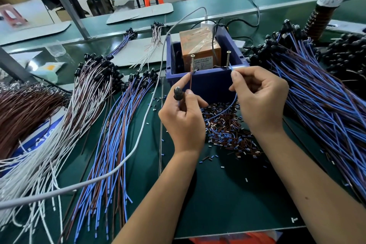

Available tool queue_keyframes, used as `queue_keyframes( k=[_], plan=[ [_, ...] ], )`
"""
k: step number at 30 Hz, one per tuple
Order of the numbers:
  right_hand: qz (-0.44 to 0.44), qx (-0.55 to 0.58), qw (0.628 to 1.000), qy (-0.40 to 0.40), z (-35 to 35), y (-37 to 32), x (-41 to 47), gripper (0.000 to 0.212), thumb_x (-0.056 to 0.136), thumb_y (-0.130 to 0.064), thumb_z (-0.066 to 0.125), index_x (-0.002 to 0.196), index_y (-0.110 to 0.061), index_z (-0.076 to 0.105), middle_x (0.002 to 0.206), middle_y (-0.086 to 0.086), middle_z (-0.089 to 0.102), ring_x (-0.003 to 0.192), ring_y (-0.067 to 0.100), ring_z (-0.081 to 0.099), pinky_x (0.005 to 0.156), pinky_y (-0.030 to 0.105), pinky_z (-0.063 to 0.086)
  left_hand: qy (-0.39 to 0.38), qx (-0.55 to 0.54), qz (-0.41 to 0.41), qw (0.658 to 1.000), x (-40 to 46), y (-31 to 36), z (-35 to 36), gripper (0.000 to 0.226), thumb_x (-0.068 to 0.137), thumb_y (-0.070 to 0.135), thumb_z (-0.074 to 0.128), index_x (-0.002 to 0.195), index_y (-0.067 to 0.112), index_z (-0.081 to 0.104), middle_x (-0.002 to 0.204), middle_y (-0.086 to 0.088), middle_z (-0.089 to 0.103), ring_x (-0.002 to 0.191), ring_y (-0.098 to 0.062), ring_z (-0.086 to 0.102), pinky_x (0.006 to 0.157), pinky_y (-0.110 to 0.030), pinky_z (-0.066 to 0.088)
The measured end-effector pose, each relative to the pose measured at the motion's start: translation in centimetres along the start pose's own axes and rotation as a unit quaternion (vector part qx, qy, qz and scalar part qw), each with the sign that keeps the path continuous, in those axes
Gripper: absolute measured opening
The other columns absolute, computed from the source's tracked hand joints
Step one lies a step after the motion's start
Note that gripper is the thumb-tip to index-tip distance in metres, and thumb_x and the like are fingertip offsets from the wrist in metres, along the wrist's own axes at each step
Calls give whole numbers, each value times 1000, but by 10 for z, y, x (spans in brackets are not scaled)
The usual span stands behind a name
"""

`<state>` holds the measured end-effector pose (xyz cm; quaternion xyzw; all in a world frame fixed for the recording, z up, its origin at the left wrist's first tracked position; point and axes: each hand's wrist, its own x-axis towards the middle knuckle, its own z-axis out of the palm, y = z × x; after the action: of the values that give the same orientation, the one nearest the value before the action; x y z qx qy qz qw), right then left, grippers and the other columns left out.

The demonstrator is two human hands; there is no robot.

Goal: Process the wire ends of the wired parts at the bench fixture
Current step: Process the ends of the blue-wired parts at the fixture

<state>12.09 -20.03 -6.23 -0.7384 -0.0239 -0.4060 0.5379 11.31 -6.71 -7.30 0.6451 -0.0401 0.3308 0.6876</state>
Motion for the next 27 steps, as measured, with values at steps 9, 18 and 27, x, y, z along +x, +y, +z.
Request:
queue_keyframes(
  k=[9,18,27],
  plan=[
    [1,0,1000,-1,0,1,0,11,99,-17,69,93,-15,78,72,-8,72,65,12,71,63,22,54,25,-30,-24,999,3,-3,-1,26,95,2,50,107,10,72,53,5,58,52,-10,56,61,-18,47],
    [-19,-14,1000,3,0,1,1,9,98,-16,70,94,-17,77,73,-13,71,65,8,71,62,15,50,40,-34,-21,998,4,1,-4,28,89,1,49,99,5,75,60,-9,53,51,-28,44,49,-39,36],
    [-13,-9,1000,3,-1,1,1,9,99,-18,69,94,-18,76,72,-12,71,66,10,71,62,17,51,51,-38,-27,998,3,4,-4,24,91,-1,49,98,3,72,59,-2,52,50,-16,45,48,-30,36]
  ],
)
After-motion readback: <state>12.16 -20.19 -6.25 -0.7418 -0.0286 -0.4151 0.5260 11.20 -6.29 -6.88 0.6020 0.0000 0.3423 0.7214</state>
